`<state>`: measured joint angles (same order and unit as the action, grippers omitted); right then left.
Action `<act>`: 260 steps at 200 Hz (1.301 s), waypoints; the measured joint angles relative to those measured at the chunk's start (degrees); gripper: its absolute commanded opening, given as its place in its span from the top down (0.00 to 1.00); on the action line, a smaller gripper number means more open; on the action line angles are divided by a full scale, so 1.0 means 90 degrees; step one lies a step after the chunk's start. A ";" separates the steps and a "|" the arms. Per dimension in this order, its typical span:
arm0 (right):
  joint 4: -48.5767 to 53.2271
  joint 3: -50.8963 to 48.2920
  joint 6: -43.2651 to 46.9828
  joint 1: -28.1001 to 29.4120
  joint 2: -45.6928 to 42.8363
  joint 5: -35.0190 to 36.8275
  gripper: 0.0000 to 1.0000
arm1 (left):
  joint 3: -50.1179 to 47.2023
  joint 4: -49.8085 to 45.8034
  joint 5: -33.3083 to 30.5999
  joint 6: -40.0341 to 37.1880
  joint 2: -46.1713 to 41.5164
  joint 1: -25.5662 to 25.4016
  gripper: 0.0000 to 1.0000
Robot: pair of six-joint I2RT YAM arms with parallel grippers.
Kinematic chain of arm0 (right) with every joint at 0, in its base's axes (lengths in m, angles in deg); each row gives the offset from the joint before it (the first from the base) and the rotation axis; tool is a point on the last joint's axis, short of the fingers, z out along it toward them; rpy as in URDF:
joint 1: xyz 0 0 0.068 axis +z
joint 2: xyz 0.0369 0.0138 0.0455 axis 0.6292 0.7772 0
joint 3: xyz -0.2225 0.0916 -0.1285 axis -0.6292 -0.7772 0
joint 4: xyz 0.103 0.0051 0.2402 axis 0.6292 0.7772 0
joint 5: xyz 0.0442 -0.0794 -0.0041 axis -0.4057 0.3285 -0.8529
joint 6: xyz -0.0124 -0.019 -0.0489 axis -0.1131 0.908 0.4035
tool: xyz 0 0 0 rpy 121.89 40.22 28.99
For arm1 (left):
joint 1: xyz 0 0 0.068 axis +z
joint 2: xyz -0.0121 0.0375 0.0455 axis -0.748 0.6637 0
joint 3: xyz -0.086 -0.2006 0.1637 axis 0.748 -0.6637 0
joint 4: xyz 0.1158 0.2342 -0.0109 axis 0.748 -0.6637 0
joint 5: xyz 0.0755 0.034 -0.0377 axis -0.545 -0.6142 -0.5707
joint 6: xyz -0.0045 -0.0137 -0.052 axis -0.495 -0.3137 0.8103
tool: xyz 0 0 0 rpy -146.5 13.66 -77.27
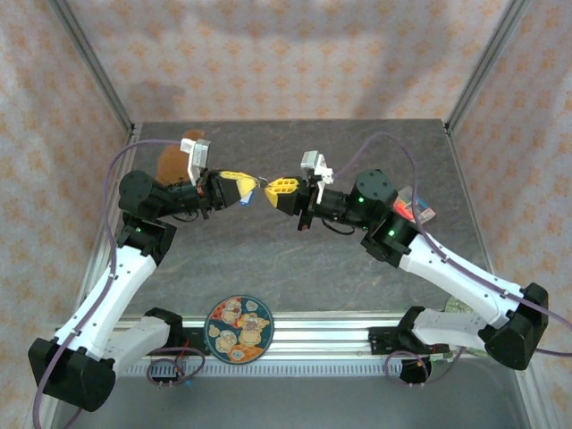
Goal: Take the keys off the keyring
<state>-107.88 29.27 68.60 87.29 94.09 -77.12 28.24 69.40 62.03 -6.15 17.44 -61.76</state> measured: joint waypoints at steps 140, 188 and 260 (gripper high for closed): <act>-0.0726 -0.0515 0.0447 0.0478 -0.0121 0.1175 0.76 | -0.0046 -0.0345 -0.0605 -0.0228 -0.0189 -0.0007 1.00; 0.0095 -0.0505 0.0515 0.0452 -0.0469 0.1819 0.56 | -0.0022 -0.1307 -0.1180 -0.1030 -0.0243 0.0083 1.00; 0.1013 0.0595 0.0265 -0.0087 -0.0102 0.1071 0.46 | -0.0019 -0.1605 -0.1319 -0.1275 -0.0228 0.0083 1.00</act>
<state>-98.77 34.62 70.98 86.50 93.17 -67.48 28.06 54.95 50.16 -17.63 15.38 -61.02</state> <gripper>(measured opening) 0.539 0.050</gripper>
